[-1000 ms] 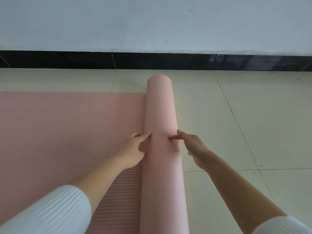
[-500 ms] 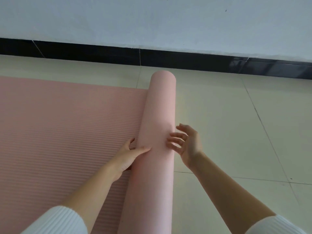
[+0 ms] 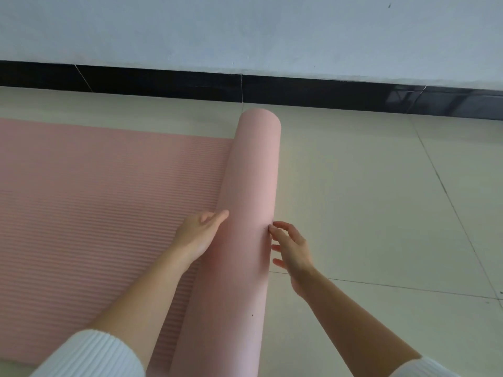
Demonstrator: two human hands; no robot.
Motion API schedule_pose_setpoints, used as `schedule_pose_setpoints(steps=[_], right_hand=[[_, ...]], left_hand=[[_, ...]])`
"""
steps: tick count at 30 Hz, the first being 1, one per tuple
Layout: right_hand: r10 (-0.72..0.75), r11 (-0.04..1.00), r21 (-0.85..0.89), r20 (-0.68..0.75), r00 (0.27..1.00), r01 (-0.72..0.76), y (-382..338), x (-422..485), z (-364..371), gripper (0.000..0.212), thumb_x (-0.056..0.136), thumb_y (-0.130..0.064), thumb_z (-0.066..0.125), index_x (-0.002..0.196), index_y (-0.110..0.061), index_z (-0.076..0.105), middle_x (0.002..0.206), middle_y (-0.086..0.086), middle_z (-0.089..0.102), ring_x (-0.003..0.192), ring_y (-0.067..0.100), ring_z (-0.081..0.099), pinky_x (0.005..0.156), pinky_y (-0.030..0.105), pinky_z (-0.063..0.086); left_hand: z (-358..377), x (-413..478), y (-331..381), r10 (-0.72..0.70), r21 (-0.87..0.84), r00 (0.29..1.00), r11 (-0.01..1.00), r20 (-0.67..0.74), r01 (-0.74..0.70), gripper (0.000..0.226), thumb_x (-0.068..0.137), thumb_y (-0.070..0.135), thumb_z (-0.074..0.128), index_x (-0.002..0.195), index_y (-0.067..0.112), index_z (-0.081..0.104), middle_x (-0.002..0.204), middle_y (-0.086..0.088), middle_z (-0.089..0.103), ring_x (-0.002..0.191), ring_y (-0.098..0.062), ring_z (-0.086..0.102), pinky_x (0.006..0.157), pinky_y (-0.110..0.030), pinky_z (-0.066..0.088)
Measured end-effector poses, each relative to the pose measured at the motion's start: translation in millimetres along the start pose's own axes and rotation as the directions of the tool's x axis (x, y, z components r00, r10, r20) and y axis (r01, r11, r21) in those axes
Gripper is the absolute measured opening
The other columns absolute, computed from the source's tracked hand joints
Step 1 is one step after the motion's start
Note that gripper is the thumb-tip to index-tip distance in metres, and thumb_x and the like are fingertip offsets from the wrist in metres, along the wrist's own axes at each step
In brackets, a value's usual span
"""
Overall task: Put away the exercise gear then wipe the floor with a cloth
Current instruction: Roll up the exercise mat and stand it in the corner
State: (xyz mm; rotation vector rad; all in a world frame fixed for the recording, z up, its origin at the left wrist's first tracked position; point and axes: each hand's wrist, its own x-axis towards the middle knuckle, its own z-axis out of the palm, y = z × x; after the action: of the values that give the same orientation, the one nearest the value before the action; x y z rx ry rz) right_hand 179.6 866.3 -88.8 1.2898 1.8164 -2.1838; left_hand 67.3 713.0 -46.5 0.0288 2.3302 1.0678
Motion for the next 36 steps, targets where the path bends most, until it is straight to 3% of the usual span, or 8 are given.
schedule_pose_setpoints(steps=[2, 5, 8, 11, 19, 24, 31, 36], right_hand=[[0.076, 0.994, 0.075, 0.073, 0.994, -0.082, 5, 0, 3, 0.046, 0.089, -0.045, 0.057, 0.131, -0.036, 0.040, 0.123, 0.000, 0.058, 0.107, 0.019, 0.057, 0.093, 0.047, 0.049], [0.154, 0.974, 0.135, 0.191, 0.969, -0.181, 6, -1, 11, 0.061, 0.090, -0.052, 0.051, 0.143, -0.040, 0.023, 0.130, 0.003, 0.053, 0.110, 0.022, 0.057, 0.090, 0.049, 0.050], [0.127, 0.980, 0.125, 0.203, 0.971, -0.155, 1, 0, 15, 0.046, 0.093, -0.051, 0.044, 0.137, -0.041, 0.038, 0.125, 0.001, 0.057, 0.105, 0.022, 0.059, 0.085, 0.045, 0.051], [0.134, 0.985, 0.085, 0.180, 0.974, -0.151, -1, 1, 4, 0.043, 0.089, -0.051, 0.048, 0.131, -0.041, 0.046, 0.117, 0.003, 0.061, 0.100, 0.025, 0.061, 0.095, 0.050, 0.047], [0.118, 0.993, -0.013, 0.040, 0.992, -0.118, -15, -12, -70, 0.038, 0.089, -0.047, 0.049, 0.123, -0.032, 0.053, 0.102, 0.005, 0.061, 0.081, 0.023, 0.059, 0.086, 0.042, 0.049], [0.113, 0.991, -0.062, -0.069, 0.991, -0.117, -26, -20, -130, 0.035, 0.089, -0.046, 0.050, 0.119, -0.028, 0.056, 0.098, 0.007, 0.061, 0.076, 0.024, 0.058, 0.076, 0.038, 0.051], [0.110, 0.985, -0.106, -0.218, 0.970, -0.136, -30, -32, -218, 0.034, 0.088, -0.045, 0.051, 0.115, -0.026, 0.058, 0.099, 0.008, 0.061, 0.078, 0.025, 0.058, 0.070, 0.035, 0.049], [0.105, 0.978, -0.148, -0.276, 0.955, -0.150, -28, -36, -258, 0.031, 0.086, -0.044, 0.053, 0.112, -0.027, 0.058, 0.110, 0.010, 0.058, 0.085, 0.027, 0.057, 0.073, 0.037, 0.049]], left_hand=[[-2, -6, -1, -0.016, 0.019, 0.996, 1.000, 0.093, 0.015, 0.059, 0.082, 0.062, 0.055, 0.133, 0.035, 0.052, 0.134, 0.009, 0.055, 0.121, -0.018, 0.053, 0.104, -0.039, 0.041], [-6, -9, -8, -0.012, -0.030, 0.976, 0.999, 0.216, 0.019, 0.070, 0.079, 0.064, 0.058, 0.142, 0.041, 0.037, 0.138, 0.016, 0.050, 0.123, -0.008, 0.051, 0.105, -0.033, 0.040], [-7, -10, -9, 0.023, -0.113, 0.971, 0.994, 0.238, 0.004, 0.068, 0.076, 0.062, 0.063, 0.138, 0.045, 0.041, 0.122, 0.021, 0.061, 0.104, -0.001, 0.062, 0.088, -0.028, 0.049], [-1, -10, -8, 0.034, -0.152, 0.967, 0.988, 0.252, 0.005, 0.068, 0.074, 0.062, 0.065, 0.136, 0.045, 0.043, 0.115, 0.022, 0.065, 0.098, 0.000, 0.065, 0.080, -0.026, 0.051], [54, -24, 17, 0.061, -0.188, 0.905, 0.982, 0.420, 0.021, 0.070, 0.075, 0.064, 0.062, 0.139, 0.046, 0.038, 0.118, 0.022, 0.061, 0.102, -0.001, 0.062, 0.085, -0.031, 0.052], [106, -31, 40, 0.065, -0.189, 0.814, 0.980, 0.577, 0.056, 0.084, 0.065, 0.071, 0.066, 0.138, 0.053, 0.031, 0.133, 0.016, 0.055, 0.119, -0.013, 0.056, 0.105, -0.044, 0.041], [190, -52, 73, 0.089, -0.206, 0.710, 0.975, 0.698, 0.080, 0.089, 0.062, 0.071, 0.069, 0.138, 0.061, 0.022, 0.133, 0.017, 0.055, 0.121, -0.015, 0.054, 0.100, -0.044, 0.046], [230, -69, 90, 0.144, -0.232, 0.688, 0.972, 0.711, 0.036, 0.067, 0.090, 0.052, 0.053, 0.144, 0.051, 0.014, 0.132, 0.022, 0.050, 0.109, -0.002, 0.055, 0.087, -0.027, 0.048]])
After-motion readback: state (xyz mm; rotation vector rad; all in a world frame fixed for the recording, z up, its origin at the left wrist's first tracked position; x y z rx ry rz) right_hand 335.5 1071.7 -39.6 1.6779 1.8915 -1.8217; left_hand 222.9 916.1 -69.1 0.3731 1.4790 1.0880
